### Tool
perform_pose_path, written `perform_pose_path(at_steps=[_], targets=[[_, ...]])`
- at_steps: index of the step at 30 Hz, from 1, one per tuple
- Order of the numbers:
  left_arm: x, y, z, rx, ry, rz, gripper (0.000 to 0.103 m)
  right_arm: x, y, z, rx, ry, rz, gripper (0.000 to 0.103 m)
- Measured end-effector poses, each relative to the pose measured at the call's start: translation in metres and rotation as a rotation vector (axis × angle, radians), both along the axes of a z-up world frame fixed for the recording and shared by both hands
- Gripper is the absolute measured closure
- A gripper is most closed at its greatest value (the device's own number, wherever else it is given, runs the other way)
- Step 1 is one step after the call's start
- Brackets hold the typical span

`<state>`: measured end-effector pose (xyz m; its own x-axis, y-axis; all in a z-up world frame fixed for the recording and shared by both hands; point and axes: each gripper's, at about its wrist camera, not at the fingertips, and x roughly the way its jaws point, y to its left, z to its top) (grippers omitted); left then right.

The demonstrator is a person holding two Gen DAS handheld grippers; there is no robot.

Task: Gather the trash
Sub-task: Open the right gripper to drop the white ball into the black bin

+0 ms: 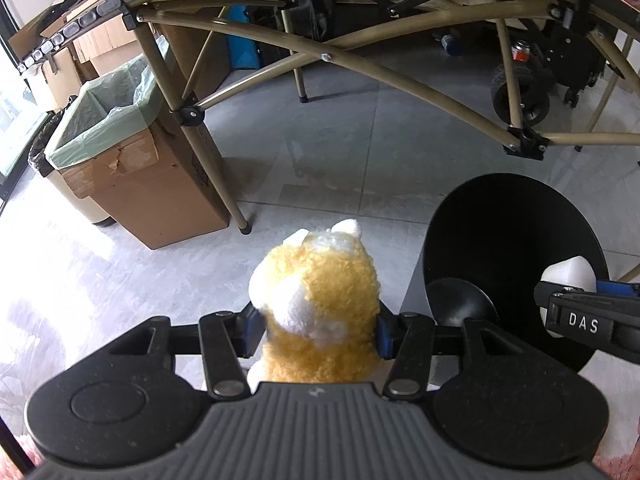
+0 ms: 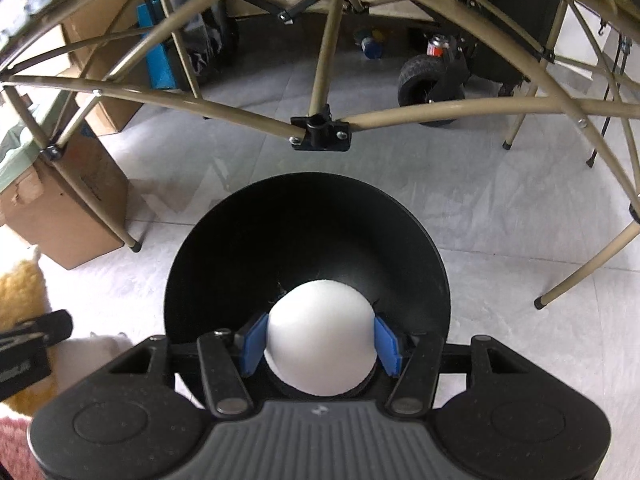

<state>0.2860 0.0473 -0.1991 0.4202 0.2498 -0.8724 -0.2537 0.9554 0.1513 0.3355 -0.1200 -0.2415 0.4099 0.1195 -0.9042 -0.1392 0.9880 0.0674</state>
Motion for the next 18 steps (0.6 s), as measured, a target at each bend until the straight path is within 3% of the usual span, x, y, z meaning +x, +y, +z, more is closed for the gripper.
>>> perform_pose_path(at_steps=[8, 9, 12, 16, 18], targets=[[0.004, 0.004, 0.001, -0.013, -0.009, 0.014, 0.050, 0.013, 0.002, -0.013, 0.019, 0.044, -0.026, 0.045], [0.004, 0.005, 0.001, -0.011, -0.011, 0.016, 0.050, 0.013, 0.001, -0.014, 0.021, 0.049, -0.028, 0.041], [0.004, 0.007, 0.001, -0.015, -0.008, 0.021, 0.050, 0.013, 0.000, -0.014, 0.032, 0.064, -0.028, 0.012], [0.003, 0.007, 0.002, -0.013, -0.009, 0.019, 0.050, 0.014, -0.003, -0.012, 0.034, 0.053, -0.038, 0.000], [0.002, 0.007, 0.003, -0.012, -0.012, 0.022, 0.050, 0.014, -0.003, -0.011, 0.039, 0.051, -0.036, 0.000]])
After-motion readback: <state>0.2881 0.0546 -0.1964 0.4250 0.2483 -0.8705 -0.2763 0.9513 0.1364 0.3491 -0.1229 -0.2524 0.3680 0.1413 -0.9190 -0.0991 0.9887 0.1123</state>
